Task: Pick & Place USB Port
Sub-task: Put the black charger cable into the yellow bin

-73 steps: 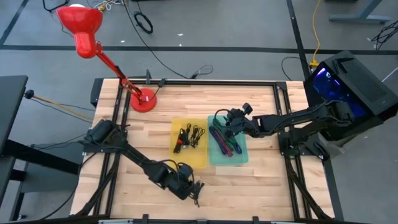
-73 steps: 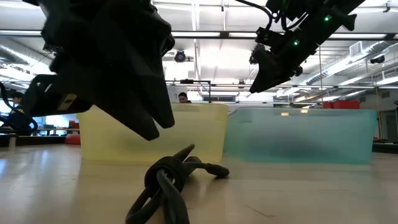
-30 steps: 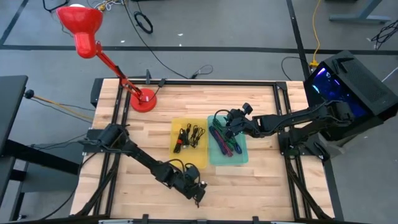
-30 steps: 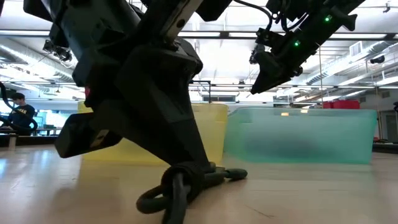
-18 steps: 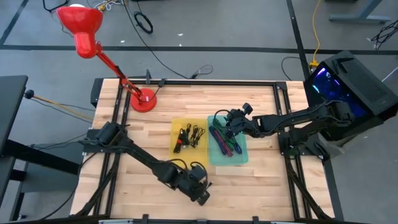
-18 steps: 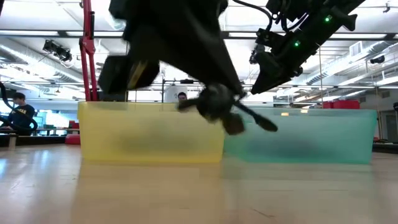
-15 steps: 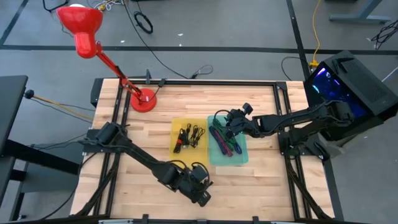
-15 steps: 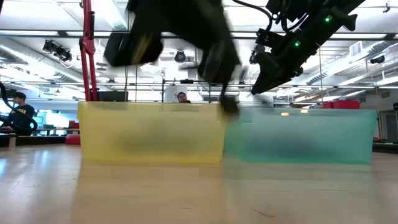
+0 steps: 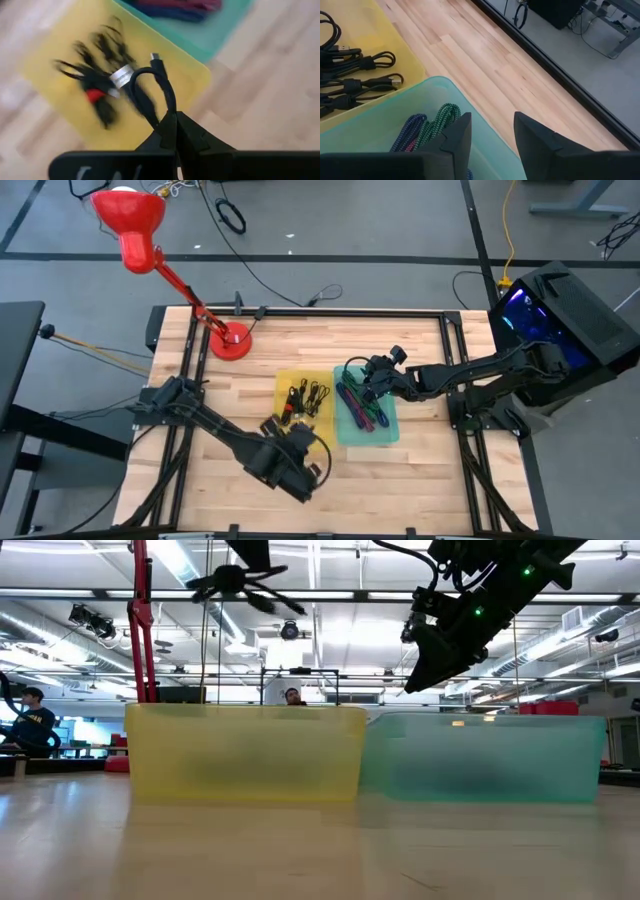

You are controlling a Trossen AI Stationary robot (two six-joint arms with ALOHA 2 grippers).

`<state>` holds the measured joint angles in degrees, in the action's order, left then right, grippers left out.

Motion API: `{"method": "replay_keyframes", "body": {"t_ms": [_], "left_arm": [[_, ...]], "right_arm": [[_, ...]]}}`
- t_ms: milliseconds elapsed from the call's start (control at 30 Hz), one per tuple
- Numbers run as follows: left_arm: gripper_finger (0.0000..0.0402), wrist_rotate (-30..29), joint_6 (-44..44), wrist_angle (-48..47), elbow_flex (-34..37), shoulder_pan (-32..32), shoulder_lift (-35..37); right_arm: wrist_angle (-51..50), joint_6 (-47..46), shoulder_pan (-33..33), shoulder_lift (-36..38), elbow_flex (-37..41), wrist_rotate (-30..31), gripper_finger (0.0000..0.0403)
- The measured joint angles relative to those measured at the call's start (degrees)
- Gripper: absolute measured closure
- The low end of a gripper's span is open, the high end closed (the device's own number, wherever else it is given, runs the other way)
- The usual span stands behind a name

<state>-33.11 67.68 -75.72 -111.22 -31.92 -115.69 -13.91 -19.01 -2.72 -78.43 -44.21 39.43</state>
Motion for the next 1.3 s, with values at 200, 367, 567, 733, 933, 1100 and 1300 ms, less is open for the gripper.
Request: {"method": "replay_keyframes", "body": {"t_ms": [200,367,567,733,933,1100,1300], "left_arm": [[0.0401,-3.27,-6.87,-3.6,-0.92,4.03,3.37],[0.0401,-4.44,-14.11,-5.02,-0.9,9.0,6.41],[0.0401,-4.73,-19.64,-2.32,-0.9,14.55,8.53],[0.0401,-1.05,-23.35,-2.95,-0.88,19.26,8.55],[0.0401,-0.44,-26.41,-3.4,-0.88,20.34,8.57],[0.0401,-3.36,-24.79,-4.07,-0.83,16.16,11.35],[0.0401,-9.12,-18.6,-8.1,-0.83,10.32,15.84]], "right_arm": [[-0.28,-1.06,0.01,0.0,0.0,-0.5,0.0252],[-0.46,-1.04,0.0,0.0,0.0,-0.53,0.0252],[-1.76,-1.31,0.0,0.0,0.0,-1.52,0.0252],[-2.19,-1.3,0.0,0.0,0.0,-1.5,0.0252],[-4.79,-2.39,0.02,0.0,0.0,-2.7,0.0252],[-5.62,-2.96,0.0,0.0,0.0,-2.89,0.0252],[-4.92,-2.11,0.0,0.0,0.0,-2.17,0.0252]]}}
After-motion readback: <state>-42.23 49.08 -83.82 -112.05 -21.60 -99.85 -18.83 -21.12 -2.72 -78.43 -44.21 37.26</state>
